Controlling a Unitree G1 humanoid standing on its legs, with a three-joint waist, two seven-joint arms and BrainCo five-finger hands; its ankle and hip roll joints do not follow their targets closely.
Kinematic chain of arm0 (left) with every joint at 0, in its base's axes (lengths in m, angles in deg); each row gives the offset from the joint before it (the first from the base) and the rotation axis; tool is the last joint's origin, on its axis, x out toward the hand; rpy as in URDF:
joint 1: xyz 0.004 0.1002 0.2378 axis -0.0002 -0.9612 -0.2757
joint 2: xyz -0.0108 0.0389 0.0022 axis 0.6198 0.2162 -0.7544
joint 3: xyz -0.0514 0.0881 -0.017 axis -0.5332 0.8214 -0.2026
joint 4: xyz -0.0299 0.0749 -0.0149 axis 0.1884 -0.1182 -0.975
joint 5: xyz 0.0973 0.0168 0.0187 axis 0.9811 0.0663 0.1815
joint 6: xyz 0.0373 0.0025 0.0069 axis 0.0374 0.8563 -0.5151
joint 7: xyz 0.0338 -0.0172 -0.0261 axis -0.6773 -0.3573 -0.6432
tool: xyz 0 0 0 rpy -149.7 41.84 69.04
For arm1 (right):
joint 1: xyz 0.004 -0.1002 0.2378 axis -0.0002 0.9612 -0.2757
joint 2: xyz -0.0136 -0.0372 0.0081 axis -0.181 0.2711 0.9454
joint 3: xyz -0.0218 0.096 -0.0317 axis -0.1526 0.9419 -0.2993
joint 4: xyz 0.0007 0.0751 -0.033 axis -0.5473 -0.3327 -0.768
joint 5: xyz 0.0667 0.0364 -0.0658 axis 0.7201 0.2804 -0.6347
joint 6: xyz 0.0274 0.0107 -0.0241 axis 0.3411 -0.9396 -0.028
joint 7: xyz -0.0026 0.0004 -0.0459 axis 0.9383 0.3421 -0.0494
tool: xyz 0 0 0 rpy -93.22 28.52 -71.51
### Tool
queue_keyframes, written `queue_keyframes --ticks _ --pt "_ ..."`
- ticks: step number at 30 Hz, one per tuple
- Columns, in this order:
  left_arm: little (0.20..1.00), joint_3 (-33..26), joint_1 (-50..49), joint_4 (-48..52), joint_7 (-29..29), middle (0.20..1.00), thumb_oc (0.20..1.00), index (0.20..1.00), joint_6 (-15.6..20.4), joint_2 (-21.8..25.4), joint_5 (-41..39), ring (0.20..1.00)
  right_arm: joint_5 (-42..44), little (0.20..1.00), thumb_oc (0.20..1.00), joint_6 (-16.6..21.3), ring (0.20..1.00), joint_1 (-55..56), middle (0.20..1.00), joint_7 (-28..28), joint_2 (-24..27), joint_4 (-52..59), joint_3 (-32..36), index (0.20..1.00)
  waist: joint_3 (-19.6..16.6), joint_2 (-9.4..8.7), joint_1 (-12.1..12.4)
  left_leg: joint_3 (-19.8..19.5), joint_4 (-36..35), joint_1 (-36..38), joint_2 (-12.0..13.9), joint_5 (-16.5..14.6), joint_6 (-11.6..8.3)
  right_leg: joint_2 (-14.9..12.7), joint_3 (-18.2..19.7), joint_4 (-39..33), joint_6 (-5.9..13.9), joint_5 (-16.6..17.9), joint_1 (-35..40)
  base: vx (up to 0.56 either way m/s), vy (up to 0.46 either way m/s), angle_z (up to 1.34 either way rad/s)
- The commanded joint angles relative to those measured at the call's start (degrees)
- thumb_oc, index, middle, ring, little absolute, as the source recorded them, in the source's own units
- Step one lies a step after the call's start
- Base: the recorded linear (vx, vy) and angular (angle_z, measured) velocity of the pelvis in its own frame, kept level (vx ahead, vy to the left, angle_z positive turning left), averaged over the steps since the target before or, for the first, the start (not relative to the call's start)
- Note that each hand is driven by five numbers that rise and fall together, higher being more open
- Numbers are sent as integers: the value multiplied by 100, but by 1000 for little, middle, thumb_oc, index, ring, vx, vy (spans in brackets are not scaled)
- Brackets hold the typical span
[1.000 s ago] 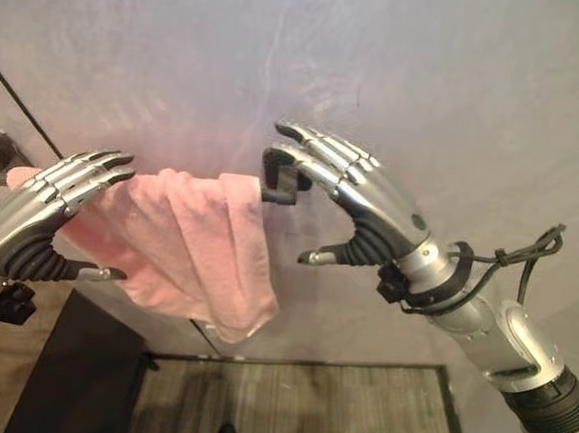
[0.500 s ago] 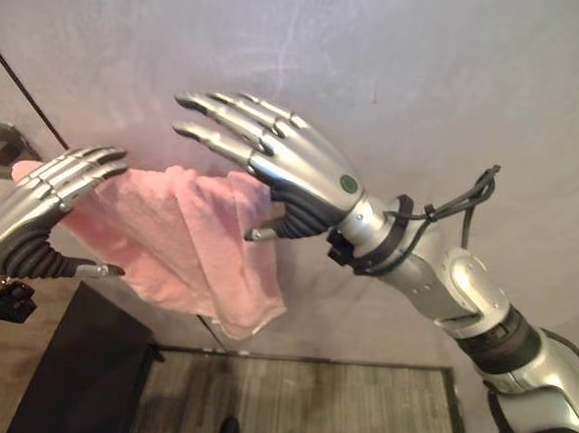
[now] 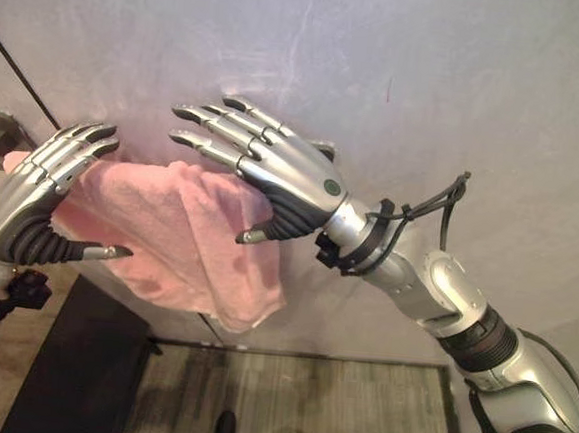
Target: Put brush and paste in cup on sink, flatten towel.
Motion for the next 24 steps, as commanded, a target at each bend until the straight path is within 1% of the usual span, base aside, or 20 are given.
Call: queue_keyframes --ticks 1,3,6,12,13,18,20,21,22,24 --pt "1000 263 -15 -155 -220 1000 1000 1000 -70 307 175 1000 135 1000 1000 -42 1000 -223 1000 200 113 121 -164 1000 -6 -262 -171 340 47 112 468 190 -289 -755 616 -11 609 483 -184 0 0 0" --pt "1000 292 -88 -223 -292 1000 1000 1000 -89 392 232 1000 179 1000 1000 -44 1000 -338 1000 364 175 80 -335 1000 14 -269 -200 383 47 116 476 184 -277 -747 683 -11 617 500 -251 0 0 0" --pt "1000 301 -107 -289 -312 1000 1000 1000 -93 398 234 1000 223 1000 1000 -62 1000 -467 1000 454 171 39 -435 1000 15 -277 -203 417 47 112 485 184 -273 -741 722 -11 623 517 -285 3 3 -2" --pt "1000 423 -58 -430 -353 1000 1000 1000 -117 405 203 1000 143 1000 1000 -61 1000 -747 1000 492 46 -261 -711 1000 41 -293 -200 491 47 106 478 182 -259 -745 765 -11 640 549 -359 -2 13 -8" --pt "1000 479 -62 -446 -388 1000 1000 1000 -121 441 244 1000 20 1000 1000 -51 1000 -754 1000 526 -26 -507 -886 1000 67 -300 -178 512 47 98 477 183 -253 -751 762 -11 645 567 -376 0 0 0" --pt "1000 489 -155 -357 -482 1000 1000 1000 -109 621 356 1000 -216 1000 1000 37 1000 -787 1000 553 -78 -846 -1213 1000 102 -323 -138 521 47 81 456 172 -246 -772 720 -11 673 599 -390 0 7 -7" --pt "1000 447 -239 -300 -584 1000 1000 1000 -128 781 436 1000 -351 1000 1000 52 1000 -851 1000 592 -6 -876 -1316 1000 123 -317 -104 517 47 65 448 174 -243 -785 701 -11 682 607 -389 0 11 -7" --pt "1000 413 -268 -281 -592 1000 1000 1000 -132 780 431 1000 -349 1000 1000 48 1000 -855 1000 597 -10 -866 -1316 1000 127 -321 -110 519 47 66 448 175 -243 -785 703 -11 682 608 -389 0 0 0" --pt "1000 319 -378 -223 -728 1000 1000 1000 -126 943 437 1000 -327 1000 1000 71 1000 -914 1000 705 137 -747 -1364 1000 141 -322 -99 526 47 62 447 172 -242 -792 696 -11 689 617 -396 0 0 0" --pt "1000 194 -505 -153 -809 1000 1000 1000 -130 1003 387 1000 -257 1000 1000 61 1000 -942 1000 784 223 -624 -1361 1000 147 -326 -98 542 47 71 447 172 -241 -796 692 -11 692 627 -394 0 5 -2"
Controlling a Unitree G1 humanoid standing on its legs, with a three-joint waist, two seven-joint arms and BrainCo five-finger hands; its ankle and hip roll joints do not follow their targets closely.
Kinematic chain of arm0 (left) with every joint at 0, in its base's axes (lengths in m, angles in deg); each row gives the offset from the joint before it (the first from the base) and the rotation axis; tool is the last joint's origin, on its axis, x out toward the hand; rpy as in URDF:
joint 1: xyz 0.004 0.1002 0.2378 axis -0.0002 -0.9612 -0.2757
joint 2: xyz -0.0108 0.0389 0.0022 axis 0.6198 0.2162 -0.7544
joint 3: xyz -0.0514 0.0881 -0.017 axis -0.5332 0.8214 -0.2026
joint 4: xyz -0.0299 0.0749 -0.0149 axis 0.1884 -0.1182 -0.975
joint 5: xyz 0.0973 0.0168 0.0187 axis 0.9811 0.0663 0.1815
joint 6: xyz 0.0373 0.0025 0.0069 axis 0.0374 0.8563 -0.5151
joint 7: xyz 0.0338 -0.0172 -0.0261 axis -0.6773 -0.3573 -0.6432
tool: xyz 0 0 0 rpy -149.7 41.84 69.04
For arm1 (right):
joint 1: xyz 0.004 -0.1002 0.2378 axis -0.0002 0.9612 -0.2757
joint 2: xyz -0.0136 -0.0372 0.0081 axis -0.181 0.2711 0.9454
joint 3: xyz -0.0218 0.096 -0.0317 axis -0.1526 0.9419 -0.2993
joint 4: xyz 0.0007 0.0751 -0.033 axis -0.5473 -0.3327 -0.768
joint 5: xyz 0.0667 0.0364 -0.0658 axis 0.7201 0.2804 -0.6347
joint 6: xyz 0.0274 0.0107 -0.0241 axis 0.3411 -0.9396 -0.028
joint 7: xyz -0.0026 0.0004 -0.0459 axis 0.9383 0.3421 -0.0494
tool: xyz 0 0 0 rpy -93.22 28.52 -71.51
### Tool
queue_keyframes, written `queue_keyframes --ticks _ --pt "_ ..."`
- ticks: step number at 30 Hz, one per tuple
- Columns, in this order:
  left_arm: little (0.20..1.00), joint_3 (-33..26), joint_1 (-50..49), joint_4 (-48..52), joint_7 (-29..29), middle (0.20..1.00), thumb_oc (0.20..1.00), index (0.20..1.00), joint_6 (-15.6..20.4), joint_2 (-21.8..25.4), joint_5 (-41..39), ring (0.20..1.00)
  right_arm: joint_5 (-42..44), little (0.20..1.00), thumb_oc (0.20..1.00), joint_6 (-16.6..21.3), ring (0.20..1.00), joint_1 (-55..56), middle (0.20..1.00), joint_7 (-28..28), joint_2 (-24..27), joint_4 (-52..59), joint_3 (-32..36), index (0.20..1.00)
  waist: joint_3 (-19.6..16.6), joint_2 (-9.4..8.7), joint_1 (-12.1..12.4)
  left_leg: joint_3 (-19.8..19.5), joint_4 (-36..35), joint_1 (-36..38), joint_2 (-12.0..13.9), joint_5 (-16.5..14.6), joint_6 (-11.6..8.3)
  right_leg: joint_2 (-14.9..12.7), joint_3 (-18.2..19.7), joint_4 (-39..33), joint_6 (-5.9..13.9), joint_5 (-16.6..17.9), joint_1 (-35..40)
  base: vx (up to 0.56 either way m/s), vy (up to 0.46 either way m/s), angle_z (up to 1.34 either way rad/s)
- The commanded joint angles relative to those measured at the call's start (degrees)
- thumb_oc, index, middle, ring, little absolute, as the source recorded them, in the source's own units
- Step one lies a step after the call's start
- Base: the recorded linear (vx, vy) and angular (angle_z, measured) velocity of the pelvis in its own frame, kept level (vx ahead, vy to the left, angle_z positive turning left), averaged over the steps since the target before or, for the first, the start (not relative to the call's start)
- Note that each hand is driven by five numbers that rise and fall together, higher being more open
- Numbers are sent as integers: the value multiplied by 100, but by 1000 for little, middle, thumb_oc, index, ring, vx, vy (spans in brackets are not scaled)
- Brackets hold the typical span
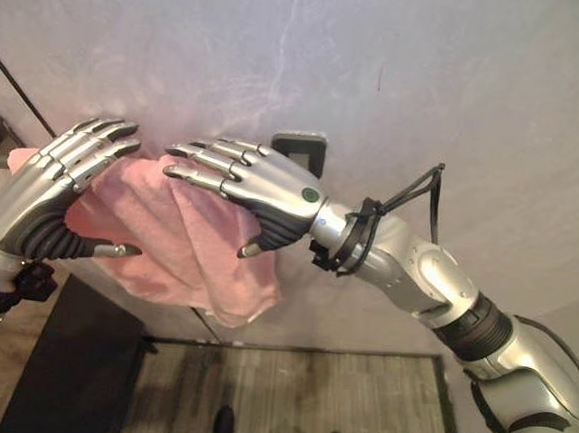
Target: Put brush and paste in cup on sink, flatten towel.
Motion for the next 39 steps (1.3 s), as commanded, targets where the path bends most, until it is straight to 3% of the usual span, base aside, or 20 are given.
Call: queue_keyframes --ticks 1,7,15,24,39 --pt "1000 100 -551 -133 -674 1000 1000 1000 -117 342 109 1000 63 1000 1000 12 1000 -313 1000 382 188 -42 -655 1000 213 -247 -96 335 47 156 435 146 -250 -797 422 -10 700 540 -151 -2 11 -3" --pt "1000 -483 -1132 -102 -753 1000 1000 1000 -160 328 -9 1000 295 1000 1000 -5 1000 -267 1000 444 484 157 -477 1000 244 -231 -77 367 47 199 444 145 -255 -808 367 -10 704 553 -104 0 0 0" --pt "1000 -621 -1338 -531 -656 1000 1000 1000 -256 -37 143 1000 58 1000 1000 -8 1000 200 1000 433 490 -199 -396 1000 229 -190 -36 358 47 211 470 159 -275 -802 285 -10 697 520 -43 0 0 0" --pt "1000 -522 -1274 -1069 -411 1000 1000 1000 -342 -631 -14 1000 43 1000 1000 -34 1000 619 1000 302 297 -451 -215 1000 243 -166 21 358 47 196 500 177 -296 -802 191 -10 688 519 -9 0 0 0" --pt "1000 -322 -1081 -1568 -289 1000 1000 1000 -388 -1053 -215 1000 -52 1000 1000 -59 1000 706 1000 22 -24 -971 -179 1000 245 -121 145 341 47 143 506 197 -330 -832 45 -10 695 515 32 0 0 0"
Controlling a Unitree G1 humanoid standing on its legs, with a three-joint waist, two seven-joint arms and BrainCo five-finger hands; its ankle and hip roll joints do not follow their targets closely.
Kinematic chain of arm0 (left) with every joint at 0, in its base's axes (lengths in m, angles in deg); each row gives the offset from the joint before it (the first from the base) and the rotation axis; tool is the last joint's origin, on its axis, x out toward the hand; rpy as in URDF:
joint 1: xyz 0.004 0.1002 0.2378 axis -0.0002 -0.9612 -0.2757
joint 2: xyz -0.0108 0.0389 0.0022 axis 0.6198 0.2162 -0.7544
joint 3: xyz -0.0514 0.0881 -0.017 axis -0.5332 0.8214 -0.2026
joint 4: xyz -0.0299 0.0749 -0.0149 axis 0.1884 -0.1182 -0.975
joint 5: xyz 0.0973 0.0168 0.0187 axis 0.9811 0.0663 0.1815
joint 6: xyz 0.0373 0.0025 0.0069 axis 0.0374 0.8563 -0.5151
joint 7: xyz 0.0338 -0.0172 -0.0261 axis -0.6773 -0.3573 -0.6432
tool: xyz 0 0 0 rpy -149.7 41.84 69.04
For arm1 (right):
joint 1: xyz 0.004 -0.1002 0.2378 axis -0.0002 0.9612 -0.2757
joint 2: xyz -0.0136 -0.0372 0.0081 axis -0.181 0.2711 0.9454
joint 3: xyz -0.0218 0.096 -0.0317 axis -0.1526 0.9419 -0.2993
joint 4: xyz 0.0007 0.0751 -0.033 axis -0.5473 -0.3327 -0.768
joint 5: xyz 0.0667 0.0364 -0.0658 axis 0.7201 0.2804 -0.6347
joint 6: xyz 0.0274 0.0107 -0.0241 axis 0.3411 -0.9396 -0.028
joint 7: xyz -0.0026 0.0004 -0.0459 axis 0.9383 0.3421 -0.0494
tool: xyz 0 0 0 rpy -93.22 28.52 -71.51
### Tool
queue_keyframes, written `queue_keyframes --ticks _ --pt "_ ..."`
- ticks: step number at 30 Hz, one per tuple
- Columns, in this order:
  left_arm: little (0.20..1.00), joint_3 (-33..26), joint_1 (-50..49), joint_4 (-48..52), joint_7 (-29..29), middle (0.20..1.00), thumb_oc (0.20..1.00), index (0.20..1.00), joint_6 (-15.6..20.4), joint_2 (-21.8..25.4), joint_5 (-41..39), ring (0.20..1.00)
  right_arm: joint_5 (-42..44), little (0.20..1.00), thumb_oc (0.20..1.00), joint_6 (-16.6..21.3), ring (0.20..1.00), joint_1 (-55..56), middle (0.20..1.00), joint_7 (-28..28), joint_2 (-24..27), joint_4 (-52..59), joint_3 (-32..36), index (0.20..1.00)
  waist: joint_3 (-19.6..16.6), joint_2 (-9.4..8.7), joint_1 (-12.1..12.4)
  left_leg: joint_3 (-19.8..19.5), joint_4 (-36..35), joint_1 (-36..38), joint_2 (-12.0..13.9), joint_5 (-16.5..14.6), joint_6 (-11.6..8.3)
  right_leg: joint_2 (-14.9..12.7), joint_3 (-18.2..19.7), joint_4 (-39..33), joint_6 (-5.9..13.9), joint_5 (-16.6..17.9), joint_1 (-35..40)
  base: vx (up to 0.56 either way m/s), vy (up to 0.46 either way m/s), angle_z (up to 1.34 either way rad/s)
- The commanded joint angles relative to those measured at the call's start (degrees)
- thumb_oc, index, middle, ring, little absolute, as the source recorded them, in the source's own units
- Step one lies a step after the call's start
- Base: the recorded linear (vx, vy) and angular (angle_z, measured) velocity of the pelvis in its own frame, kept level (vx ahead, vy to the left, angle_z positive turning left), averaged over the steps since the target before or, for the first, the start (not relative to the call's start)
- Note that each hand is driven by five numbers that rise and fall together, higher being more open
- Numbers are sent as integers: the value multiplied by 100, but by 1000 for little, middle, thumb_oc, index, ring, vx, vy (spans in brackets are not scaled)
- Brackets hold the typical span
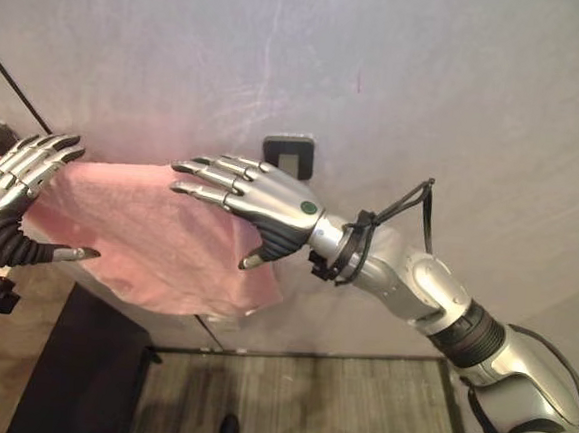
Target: Put brush and paste in cup on sink, flatten towel.
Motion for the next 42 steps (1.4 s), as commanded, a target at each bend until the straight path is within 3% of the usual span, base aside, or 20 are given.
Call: queue_keyframes --ticks 1,12,25,42 --pt "1000 590 -378 -799 -238 1000 1000 1000 -396 -133 -134 1000 -76 1000 1000 -218 1000 290 1000 82 147 -826 -204 1000 347 -311 114 312 47 59 508 197 -329 -825 18 -8 700 482 -10 0 0 0" --pt "1000 973 -103 -981 -282 1000 1000 1000 -362 -98 -121 1000 -526 1000 1000 -228 1000 415 1000 -119 486 -1194 -263 1000 315 -296 53 265 47 32 525 196 -337 -808 2 -8 695 437 18 2 -2 1" --pt "1000 1093 -74 -784 -432 1000 1000 1000 -387 134 -135 1000 -1755 1000 1000 -37 1000 -366 1000 -102 2057 -1182 -1016 1000 235 -348 -116 177 47 68 572 195 -372 -716 1 -8 689 344 103 14 -11 6" --pt "1000 1259 129 -1072 -448 1000 1000 1000 -525 -38 178 1000 -1943 1000 1000 -246 1000 265 1000 -434 2198 -1296 -307 1000 177 -396 -248 238 47 118 515 138 -308 -735 188 -8 692 360 31 0 2 0"
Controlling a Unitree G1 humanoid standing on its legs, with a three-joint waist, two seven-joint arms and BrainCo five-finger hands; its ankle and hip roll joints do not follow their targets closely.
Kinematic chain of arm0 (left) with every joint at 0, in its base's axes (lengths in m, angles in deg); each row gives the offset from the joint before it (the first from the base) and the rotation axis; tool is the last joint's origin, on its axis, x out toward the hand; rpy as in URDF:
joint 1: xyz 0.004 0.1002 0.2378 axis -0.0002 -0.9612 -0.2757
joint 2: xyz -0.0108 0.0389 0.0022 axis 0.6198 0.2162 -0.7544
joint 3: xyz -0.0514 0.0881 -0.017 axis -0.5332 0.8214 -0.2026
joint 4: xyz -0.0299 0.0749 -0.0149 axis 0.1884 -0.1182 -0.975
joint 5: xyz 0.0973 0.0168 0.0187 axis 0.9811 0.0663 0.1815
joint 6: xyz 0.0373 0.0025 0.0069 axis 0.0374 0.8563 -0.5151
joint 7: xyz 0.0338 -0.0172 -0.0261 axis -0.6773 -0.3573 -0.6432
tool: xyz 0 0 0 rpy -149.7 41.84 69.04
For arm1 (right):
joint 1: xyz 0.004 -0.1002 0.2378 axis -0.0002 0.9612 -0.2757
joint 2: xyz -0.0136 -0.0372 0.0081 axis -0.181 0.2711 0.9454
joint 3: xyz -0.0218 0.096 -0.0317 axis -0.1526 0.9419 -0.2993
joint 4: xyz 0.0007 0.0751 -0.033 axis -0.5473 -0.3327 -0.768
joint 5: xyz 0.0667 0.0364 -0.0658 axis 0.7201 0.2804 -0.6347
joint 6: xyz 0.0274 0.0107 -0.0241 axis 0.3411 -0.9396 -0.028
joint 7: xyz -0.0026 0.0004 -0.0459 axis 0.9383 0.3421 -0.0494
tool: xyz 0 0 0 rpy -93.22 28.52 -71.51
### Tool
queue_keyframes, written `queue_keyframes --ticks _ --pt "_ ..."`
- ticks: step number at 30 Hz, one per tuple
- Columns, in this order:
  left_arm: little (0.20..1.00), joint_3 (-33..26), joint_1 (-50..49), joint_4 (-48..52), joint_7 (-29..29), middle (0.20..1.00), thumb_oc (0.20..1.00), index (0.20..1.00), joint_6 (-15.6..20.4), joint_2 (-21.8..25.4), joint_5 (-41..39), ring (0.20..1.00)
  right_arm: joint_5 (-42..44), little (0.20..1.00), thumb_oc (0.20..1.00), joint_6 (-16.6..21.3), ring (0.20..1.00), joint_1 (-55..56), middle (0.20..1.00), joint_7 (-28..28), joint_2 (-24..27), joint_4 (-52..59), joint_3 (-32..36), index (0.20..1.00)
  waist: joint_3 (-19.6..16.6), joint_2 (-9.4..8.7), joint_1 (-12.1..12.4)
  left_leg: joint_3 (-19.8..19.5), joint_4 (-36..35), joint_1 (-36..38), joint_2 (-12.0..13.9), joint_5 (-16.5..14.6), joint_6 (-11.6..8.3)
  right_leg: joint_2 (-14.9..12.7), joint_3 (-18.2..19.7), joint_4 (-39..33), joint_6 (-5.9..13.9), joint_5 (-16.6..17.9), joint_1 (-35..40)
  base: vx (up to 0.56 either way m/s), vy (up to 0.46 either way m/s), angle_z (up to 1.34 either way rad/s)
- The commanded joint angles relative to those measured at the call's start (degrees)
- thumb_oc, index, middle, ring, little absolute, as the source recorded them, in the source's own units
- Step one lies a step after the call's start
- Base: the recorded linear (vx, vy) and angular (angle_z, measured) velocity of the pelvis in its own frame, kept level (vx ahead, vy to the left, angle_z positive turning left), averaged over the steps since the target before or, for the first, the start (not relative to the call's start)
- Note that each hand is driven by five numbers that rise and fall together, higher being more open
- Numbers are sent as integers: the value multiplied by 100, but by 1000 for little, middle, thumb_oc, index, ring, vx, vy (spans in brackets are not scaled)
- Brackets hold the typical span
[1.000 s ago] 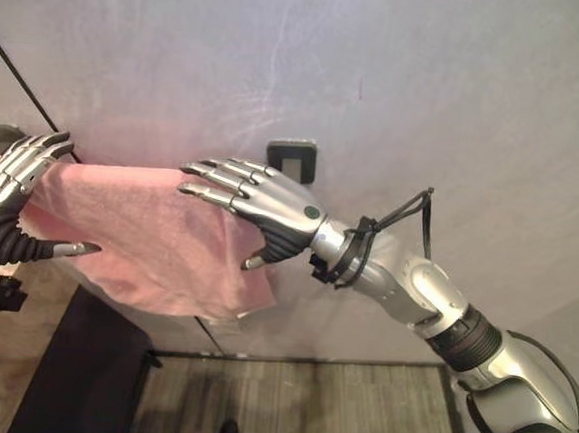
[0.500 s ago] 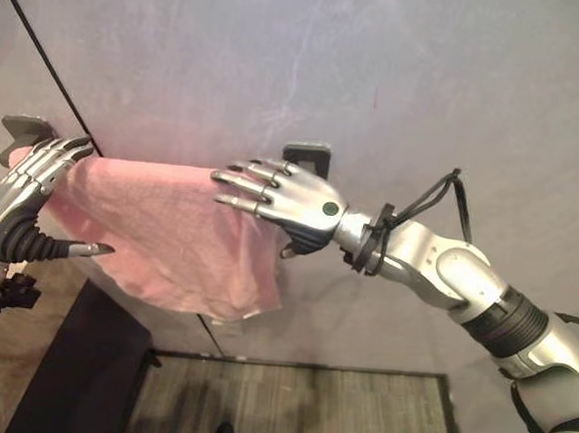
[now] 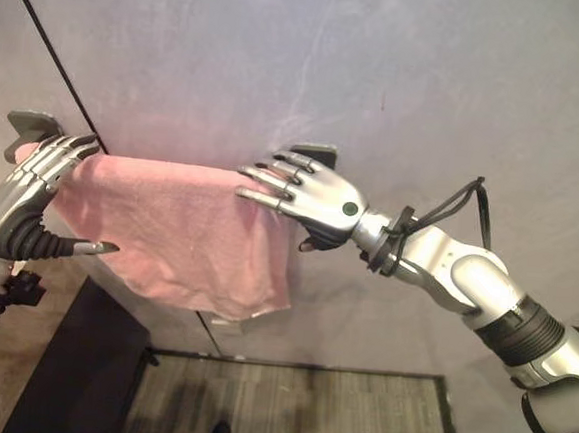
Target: Put brush and paste in cup on sink, flatten towel.
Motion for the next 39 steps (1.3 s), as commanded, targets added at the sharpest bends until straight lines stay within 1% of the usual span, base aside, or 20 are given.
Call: queue_keyframes --ticks 1,5,6,8,9,10,11,12,13,14,15,16,17,20,24,28,33,34,37,39 --pt "1000 461 -481 -846 -503 1000 1000 1000 -539 -72 255 1000 -436 1000 1000 -412 1000 262 1000 438 793 -962 -249 1000 405 -188 -221 224 50 208 523 122 -305 -671 349 -6 625 392 -18 0 0 0" --pt "1000 353 -526 -915 -459 1000 1000 1000 -572 -156 268 1000 -266 1000 1000 -448 1000 395 1000 432 822 -844 -18 1000 398 -165 -245 231 50 206 540 126 -311 -657 390 -6 618 387 -41 0 0 0" --pt "1000 215 -612 -947 -412 1000 1000 1000 -584 -307 191 1000 -53 1000 1000 -472 1000 638 1000 399 914 -492 420 1000 395 -141 -289 232 50 198 547 131 -314 -647 409 -6 614 380 -51 0 0 0" --pt "1000 140 -668 -1001 -366 1000 1000 1000 -582 -409 120 1000 127 1000 1000 -544 1000 965 1000 281 832 -436 852 1000 396 -109 -309 221 50 185 547 139 -307 -641 417 -6 610 376 -55 0 -7 2" --pt "1000 160 -650 -962 -367 1000 1000 1000 -590 -387 128 1000 67 1000 1000 -537 1000 1038 1000 263 809 -440 906 1000 384 -119 -280 211 50 182 548 135 -304 -639 413 -6 606 368 -50 0 0 0" --pt "1000 160 -659 -975 -350 1000 1000 1000 -622 -538 98 1000 74 1000 1000 -600 1000 1110 1000 171 646 -371 1119 1000 369 -99 -283 204 50 195 549 127 -299 -637 417 -6 598 354 -36 0 0 0" --pt "1000 122 -609 -1087 -228 1000 1000 1000 -645 -727 -23 1000 148 1000 1000 -687 1000 1252 1000 -49 435 -410 1446 1000 353 -58 -297 198 50 206 551 124 -294 -646 423 -6 593 347 -22 31 -9 0" --pt "1000 120 -585 -1083 -193 1000 1000 1000 -650 -806 -145 1000 182 1000 1000 -711 1000 1356 1000 -123 316 -404 1584 1000 351 -56 -290 189 50 209 547 122 -289 -642 430 -6 587 342 -14 0 0 0" --pt "1000 123 -585 -1078 -197 1000 1000 1000 -652 -794 -154 1000 179 1000 1000 -711 1000 1383 1000 -124 314 -392 1609 1000 351 -62 -283 187 50 209 548 121 -289 -641 428 -6 586 341 -12 0 0 0" --pt "1000 138 -548 -1143 -159 1000 1000 1000 -665 -902 -289 1000 228 1000 1000 -753 1000 1447 1000 -192 156 -448 1696 1000 344 -54 -281 179 50 212 541 118 -283 -639 431 -6 580 337 -9 0 0 0" --pt "1000 199 -475 -1238 -105 1000 1000 1000 -676 -980 -415 1000 214 1000 1000 -846 1000 1367 1000 -250 -22 -605 1656 1000 337 -51 -257 167 50 211 536 117 -279 -640 439 -6 570 331 -4 0 0 0" --pt "1000 286 -378 -1283 -130 1000 1000 1000 -708 -1014 -424 1000 148 1000 1000 -882 1000 1206 1000 -221 -197 -797 1447 1000 327 -45 -235 156 50 216 526 113 -275 -638 451 -6 559 317 7 0 0 0" --pt "1000 278 -368 -1283 -120 1000 1000 1000 -721 -1082 -414 1000 146 1000 1000 -899 1000 1191 1000 -233 -287 -804 1459 1000 322 -33 -240 154 50 220 521 109 -271 -638 457 -6 553 313 17 0 0 0" --pt "1000 282 -243 -1365 -63 1000 1000 1000 -680 -1261 -659 1000 177 1000 1000 -917 1000 1322 1000 -283 -459 -820 1556 1000 295 -21 -262 142 50 233 504 98 -253 -640 472 -6 541 305 30 5 -1 1" --pt "1000 368 -96 -1408 -25 1000 1000 1000 -661 -1365 -743 1000 191 1000 1000 -935 1000 1378 1000 -298 -589 -915 1531 1000 260 -17 -278 133 50 266 487 80 -239 -639 486 -6 531 291 57 3 -2 2" --pt "1000 466 26 -1407 22 1000 1000 1000 -614 -1409 -790 1000 190 1000 1000 -935 1000 1340 1000 -337 -684 -1009 1449 1000 236 -18 -276 131 50 288 475 72 -236 -641 504 -6 528 287 84 1 -2 1" --pt "1000 757 417 -1372 169 1000 1000 1000 -532 -1586 -1033 1000 218 1000 1000 -953 1000 1116 1000 -381 -997 -1149 1162 1000 164 -13 -293 121 50 324 460 51 -224 -652 522 -6 520 282 125 0 0 0" --pt "1000 757 419 -1374 169 1000 1000 1000 -531 -1586 -1033 1000 217 1000 1000 -953 1000 1111 1000 -384 -998 -1154 1159 1000 166 -12 -294 121 50 324 460 51 -224 -652 522 -6 520 282 126 0 0 0" --pt "1000 846 634 -1081 323 1000 1000 1000 -577 -1609 -766 1000 158 1000 1000 -994 1000 902 1000 -413 -1241 -1171 1040 1000 114 -8 -301 113 50 350 458 31 -220 -663 533 -6 513 270 159 -3 -6 5" --pt "1000 846 759 -877 412 1000 1000 1000 -572 -1544 -567 1000 183 1000 1000 -1009 1000 752 1000 -442 -1353 -1149 998 1000 87 -4 -314 113 50 361 454 22 -219 -664 545 -6 509 266 157 -5 1 2"
